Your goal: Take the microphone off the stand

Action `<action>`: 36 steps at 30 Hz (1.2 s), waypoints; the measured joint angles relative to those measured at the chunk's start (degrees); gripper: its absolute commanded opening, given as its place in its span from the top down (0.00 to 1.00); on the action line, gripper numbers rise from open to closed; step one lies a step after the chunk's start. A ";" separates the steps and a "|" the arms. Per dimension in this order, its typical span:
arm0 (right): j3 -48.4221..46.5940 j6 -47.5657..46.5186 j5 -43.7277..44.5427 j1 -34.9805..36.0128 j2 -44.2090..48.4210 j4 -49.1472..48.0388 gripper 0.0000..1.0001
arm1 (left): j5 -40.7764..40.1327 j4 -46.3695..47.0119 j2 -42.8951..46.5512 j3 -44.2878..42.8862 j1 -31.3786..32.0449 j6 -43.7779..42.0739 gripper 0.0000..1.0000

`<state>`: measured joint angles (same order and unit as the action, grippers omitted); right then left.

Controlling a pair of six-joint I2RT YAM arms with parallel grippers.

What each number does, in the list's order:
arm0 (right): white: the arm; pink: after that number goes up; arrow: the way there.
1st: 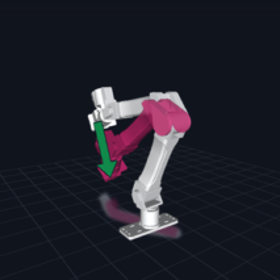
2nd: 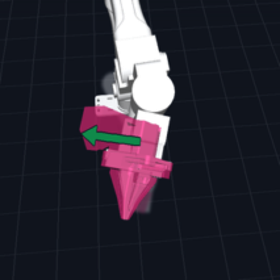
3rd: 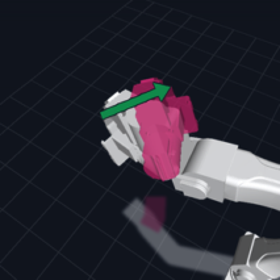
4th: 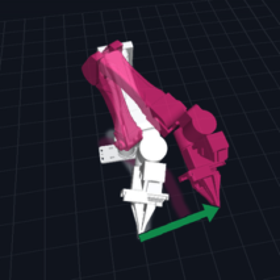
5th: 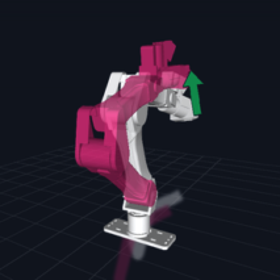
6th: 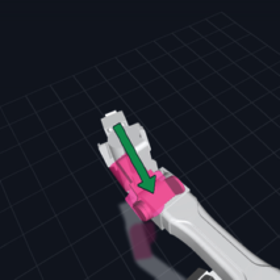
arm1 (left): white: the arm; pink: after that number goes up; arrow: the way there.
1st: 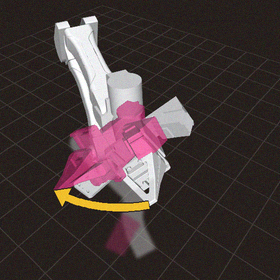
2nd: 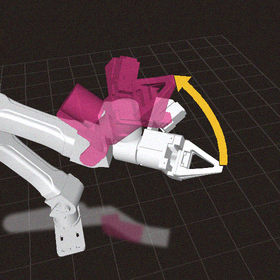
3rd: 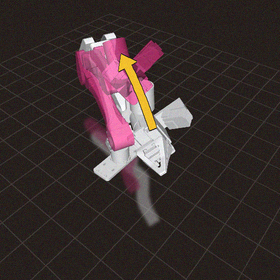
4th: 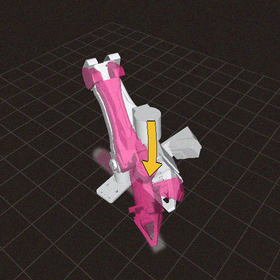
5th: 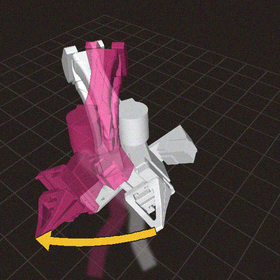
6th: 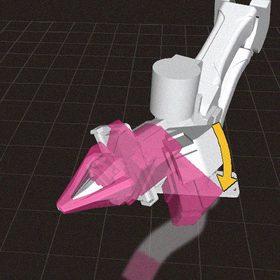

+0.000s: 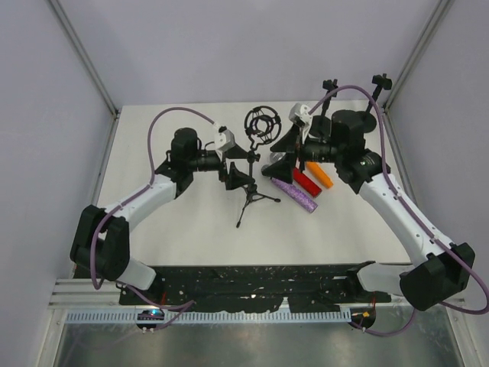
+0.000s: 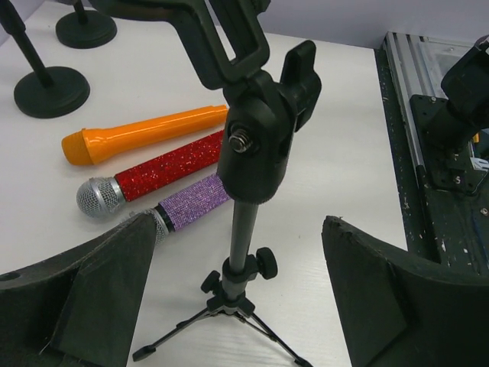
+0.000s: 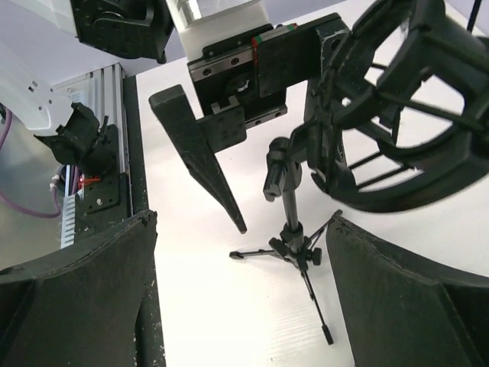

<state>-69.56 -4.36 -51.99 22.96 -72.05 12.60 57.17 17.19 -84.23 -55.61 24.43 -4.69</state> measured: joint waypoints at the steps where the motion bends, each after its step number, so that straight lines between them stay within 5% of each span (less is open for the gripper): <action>1: 0.20 -0.52 -0.42 -0.37 0.24 0.66 0.04 | 0.00 0.00 -0.66 -0.50 0.22 0.04 0.10; 5: 3.10 -2.89 -1.55 -2.71 3.04 2.78 0.04 | 0.04 0.17 -2.93 -1.92 0.37 0.61 0.26; 10: 7.72 -5.42 -3.19 -5.35 5.11 4.48 0.04 | 1.14 0.66 -4.72 -3.26 0.35 2.73 0.67; 18: 13.51 -5.77 -3.87 -6.21 3.78 3.96 0.05 | 1.68 4.76 -4.70 -2.58 0.42 5.51 0.98; 24: 17.20 1.77 -3.41 -6.21 -0.48 -4.24 0.06 | -4.28 9.66 0.00 3.65 0.70 8.44 1.00; 36: 16.85 18.40 -1.03 -2.64 -10.23 -20.22 0.09 | -28.74 9.75 12.44 14.03 1.07 9.38 0.97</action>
<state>-52.71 14.04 -53.01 20.32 -82.28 -7.62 28.42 26.94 -71.79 -41.58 25.50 4.69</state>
